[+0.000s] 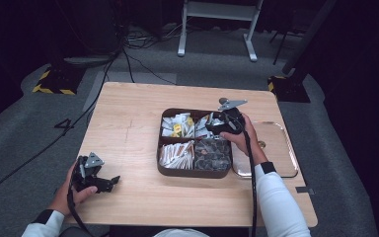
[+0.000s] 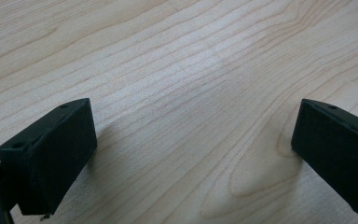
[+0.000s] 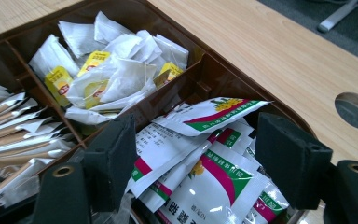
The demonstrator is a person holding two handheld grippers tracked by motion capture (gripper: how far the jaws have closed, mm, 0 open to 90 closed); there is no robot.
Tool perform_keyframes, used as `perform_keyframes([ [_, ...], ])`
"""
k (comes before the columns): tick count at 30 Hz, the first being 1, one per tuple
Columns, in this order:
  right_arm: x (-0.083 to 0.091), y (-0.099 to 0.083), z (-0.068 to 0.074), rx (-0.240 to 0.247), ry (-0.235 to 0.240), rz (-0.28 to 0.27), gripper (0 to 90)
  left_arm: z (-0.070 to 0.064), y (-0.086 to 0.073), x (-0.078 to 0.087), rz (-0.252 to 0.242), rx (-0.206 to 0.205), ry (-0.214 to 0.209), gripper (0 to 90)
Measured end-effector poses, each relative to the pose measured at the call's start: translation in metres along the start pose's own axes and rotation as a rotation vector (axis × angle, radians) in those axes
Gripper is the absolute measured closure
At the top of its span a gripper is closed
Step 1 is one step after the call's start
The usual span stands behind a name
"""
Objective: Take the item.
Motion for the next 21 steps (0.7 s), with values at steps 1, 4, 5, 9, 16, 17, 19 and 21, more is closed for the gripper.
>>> perform_keyframes([
  [1,-0.003,0.001,0.0,-0.002,0.003,0.008,29.8,0.0,0.0,0.0,0.0,0.001,0.001,0.3],
  [4,-0.008,0.006,0.0,-0.013,0.004,0.017,29.7,0.0,0.0,0.0,0.0,0.002,0.001,0.3],
  [5,-0.01,0.008,0.001,-0.012,0.0,0.021,29.6,0.0,0.0,0.0,-0.001,0.002,0.001,0.3],
  [9,-0.021,0.011,0.002,-0.022,-0.009,0.056,29.1,0.0,-0.001,0.0,-0.001,0.008,0.005,0.3],
  [16,-0.033,0.015,-0.004,-0.111,-0.022,0.086,28.6,0.0,-0.001,0.001,0.001,0.008,0.005,0.3],
  [17,-0.034,0.015,-0.005,-0.128,-0.021,0.083,28.4,0.0,-0.001,0.001,0.001,0.008,0.005,0.3],
  [19,-0.036,0.016,-0.007,-0.137,-0.005,0.084,28.6,0.0,-0.001,0.001,0.001,0.008,0.005,0.3],
  [21,-0.04,0.015,-0.007,-0.149,-0.005,0.095,29.4,0.0,-0.001,0.001,0.001,0.008,0.005,0.3],
])
Point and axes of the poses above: each handheld gripper's, and its own axes: x roughly backward along the jaws, y roughly out of its top, z roughly to its left, the point moved 3 cm from there along -x, roughly forward along the jaws, and after that the axes turned 11 degrees about z, right-handed, at the moved point
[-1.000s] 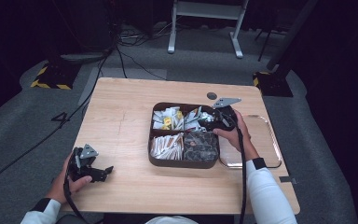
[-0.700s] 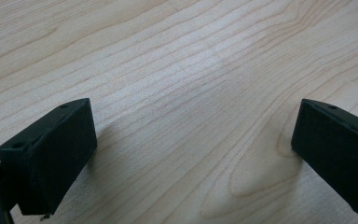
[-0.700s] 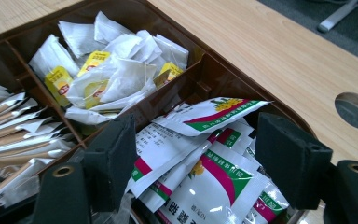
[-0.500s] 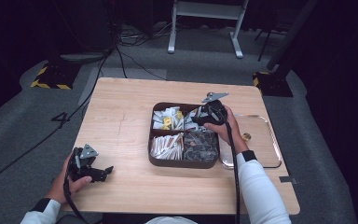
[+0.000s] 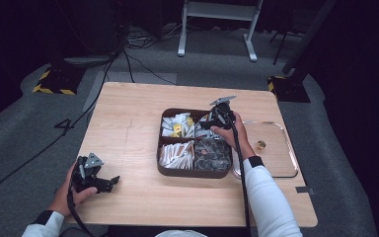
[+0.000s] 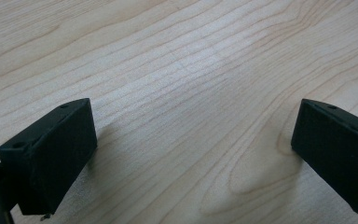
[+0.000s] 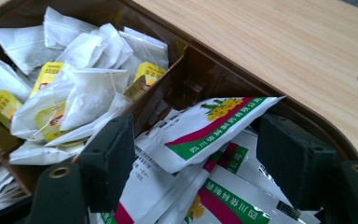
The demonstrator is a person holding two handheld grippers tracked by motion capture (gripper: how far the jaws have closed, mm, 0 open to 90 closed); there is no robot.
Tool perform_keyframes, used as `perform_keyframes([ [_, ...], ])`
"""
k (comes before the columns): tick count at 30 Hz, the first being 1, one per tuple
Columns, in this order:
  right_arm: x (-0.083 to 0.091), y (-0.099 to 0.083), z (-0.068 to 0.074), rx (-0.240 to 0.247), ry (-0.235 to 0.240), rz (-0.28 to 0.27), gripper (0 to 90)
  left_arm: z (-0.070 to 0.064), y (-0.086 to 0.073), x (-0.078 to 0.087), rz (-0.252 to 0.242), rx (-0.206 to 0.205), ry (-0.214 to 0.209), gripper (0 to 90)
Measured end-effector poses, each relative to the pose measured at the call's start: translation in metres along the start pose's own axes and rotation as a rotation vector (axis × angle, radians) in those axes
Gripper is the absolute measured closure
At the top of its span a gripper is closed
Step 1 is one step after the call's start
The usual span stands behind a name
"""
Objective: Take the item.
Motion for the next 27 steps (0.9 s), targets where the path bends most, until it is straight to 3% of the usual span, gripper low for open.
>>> perform_keyframes([
  [3,-0.003,0.002,0.0,0.002,0.003,0.018,30.7,0.0,0.0,0.0,0.0,0.0,0.0,0.3],
  [5,-0.003,0.005,0.002,0.0,0.017,0.006,38.0,0.0,0.0,0.0,0.0,0.0,0.0,0.3],
  [6,-0.003,0.007,0.004,0.012,-0.005,0.005,45.7,0.0,0.0,0.0,0.0,0.001,-0.001,0.3],
  [7,-0.003,0.007,0.004,0.012,-0.005,0.005,45.7,0.0,0.0,0.0,0.0,0.0,0.0,0.3],
  [9,-0.004,0.008,0.008,0.04,0.013,0.003,54.3,0.0,0.0,0.0,0.0,0.0,0.0,0.3],
  [11,-0.003,0.01,0.01,0.059,-0.014,-0.001,60.3,0.0,0.0,0.0,0.0,0.0,0.0,0.3],
  [13,-0.002,0.011,0.013,0.073,0.001,-0.008,70.3,0.0,0.0,0.0,0.0,0.0,0.0,0.3],
  [18,-0.001,0.012,0.017,0.088,-0.004,-0.017,78.6,0.0,0.0,0.0,0.0,0.001,0.0,0.3],
  [21,0.002,0.012,0.019,0.1,-0.011,-0.032,79.9,0.0,0.0,0.0,0.001,0.0,0.0,0.3],
  [23,0.004,0.013,0.019,0.109,-0.024,-0.034,75.5,0.0,0.0,0.0,0.001,0.0,0.001,0.3],
  [24,0.005,0.013,0.018,0.11,-0.032,-0.035,68.2,0.0,0.0,0.0,0.0,0.0,0.0,0.3],
  [27,0.003,0.015,0.017,0.112,-0.056,-0.009,63.8,0.0,0.0,0.0,0.0,0.001,0.0,0.3],
])
Point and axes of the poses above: each handheld gripper's, and its own axes: x roughly backward along the jaws, y roughly out of its top, z roughly to its left, the point moved 3 cm from there along -x, roughly forward along the jaws, and after that the axes turned 11 degrees about z, right-handed, at the moved point
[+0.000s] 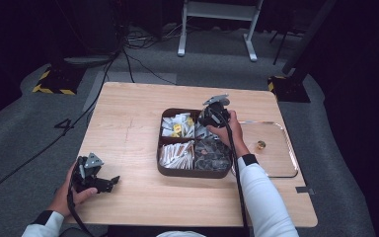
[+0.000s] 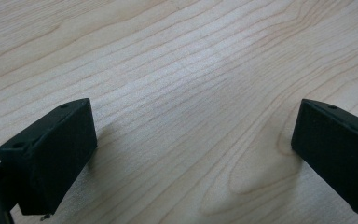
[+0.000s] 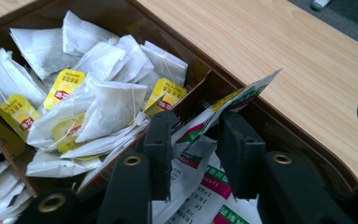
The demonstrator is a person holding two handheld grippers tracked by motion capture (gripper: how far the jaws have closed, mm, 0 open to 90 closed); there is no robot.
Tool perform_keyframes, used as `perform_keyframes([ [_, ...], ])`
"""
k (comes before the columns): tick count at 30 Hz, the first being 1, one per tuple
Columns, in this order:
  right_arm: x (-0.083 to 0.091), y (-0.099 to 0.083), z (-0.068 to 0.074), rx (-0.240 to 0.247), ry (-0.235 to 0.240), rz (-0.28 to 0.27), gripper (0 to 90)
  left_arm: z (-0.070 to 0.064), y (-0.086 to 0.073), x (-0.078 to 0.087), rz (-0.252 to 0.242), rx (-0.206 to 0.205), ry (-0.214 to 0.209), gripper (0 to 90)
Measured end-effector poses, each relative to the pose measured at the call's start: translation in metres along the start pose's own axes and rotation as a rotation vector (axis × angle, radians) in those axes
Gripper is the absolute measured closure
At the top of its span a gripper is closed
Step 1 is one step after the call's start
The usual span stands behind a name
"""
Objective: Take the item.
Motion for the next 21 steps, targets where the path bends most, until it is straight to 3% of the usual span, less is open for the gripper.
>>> perform_keyframes([
  [2,0.0002,0.0013,-0.0001,-0.008,-0.007,-0.005,60.1,0.0001,0.0,0.0,0.0,-0.001,0.0,0.3],
  [5,-0.0013,0.0022,0.0008,-0.007,-0.012,-0.002,62.7,0.0001,0.0,0.0,0.0,-0.001,0.001,0.3],
  [13,0.0012,0.0088,0.0088,0.023,-0.026,-0.031,83.0,0.0001,0.0,0.0,0.0,-0.001,0.0,0.3],
  [21,0.0074,0.0087,0.0071,0.03,-0.038,-0.047,85.9,0.0,0.0,0.0,0.0,0.0,0.0,0.3],
])
Point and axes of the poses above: each handheld gripper's, and its own axes: x roughly backward along the jaws, y roughly out of its top, z roughly to its left, the point moved 3 cm from there along -x, roughly forward along the jaws, and after that the axes turned 11 degrees about z, right-handed, at the moved point
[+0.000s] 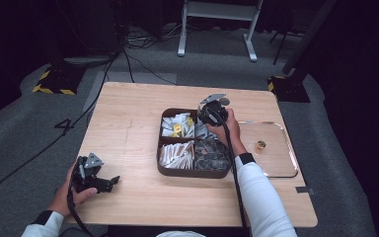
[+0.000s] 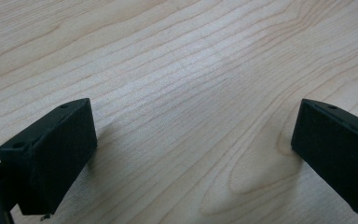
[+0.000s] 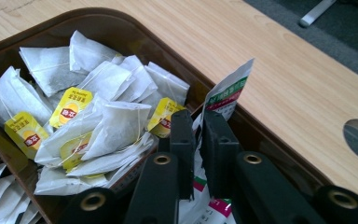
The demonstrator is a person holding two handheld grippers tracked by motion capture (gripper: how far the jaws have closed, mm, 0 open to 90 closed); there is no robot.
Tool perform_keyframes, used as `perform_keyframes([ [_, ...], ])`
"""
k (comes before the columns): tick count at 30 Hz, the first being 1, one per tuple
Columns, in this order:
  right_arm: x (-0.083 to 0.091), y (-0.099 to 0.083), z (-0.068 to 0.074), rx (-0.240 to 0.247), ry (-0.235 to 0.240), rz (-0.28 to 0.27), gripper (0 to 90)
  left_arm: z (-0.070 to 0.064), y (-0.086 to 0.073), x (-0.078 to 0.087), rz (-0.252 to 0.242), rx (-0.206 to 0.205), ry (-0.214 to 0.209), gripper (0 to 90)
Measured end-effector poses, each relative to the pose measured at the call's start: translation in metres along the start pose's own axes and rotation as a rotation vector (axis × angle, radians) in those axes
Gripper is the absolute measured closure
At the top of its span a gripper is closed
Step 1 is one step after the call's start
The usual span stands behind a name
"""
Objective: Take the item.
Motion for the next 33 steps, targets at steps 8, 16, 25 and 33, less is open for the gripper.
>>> perform_keyframes([
  [8,0.008,-0.001,0.002,0.014,0.005,-0.021,90.0,0.0,0.0,0.0,0.0,0.001,-0.001,0.3],
  [16,0.021,-0.01,0.001,0.01,0.027,-0.052,90.0,0.0,0.0,0.0,0.0,0.0,0.0,0.3],
  [25,0.045,-0.026,-0.004,0.007,0.048,-0.111,90.0,0.0,0.0,0.0,0.0,-0.001,0.0,0.3],
  [33,0.061,-0.04,-0.003,0.008,0.08,-0.153,90.0,0.0,0.0,0.0,0.0,0.001,0.0,0.3],
])
Point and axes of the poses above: each handheld gripper's, and its own axes: x roughly backward along the jaws, y roughly out of its top, z roughly to its left, the point moved 3 cm from there along -x, roughly forward along the jaws, and after that the axes turned 11 degrees about z, right-handed, at the moved point
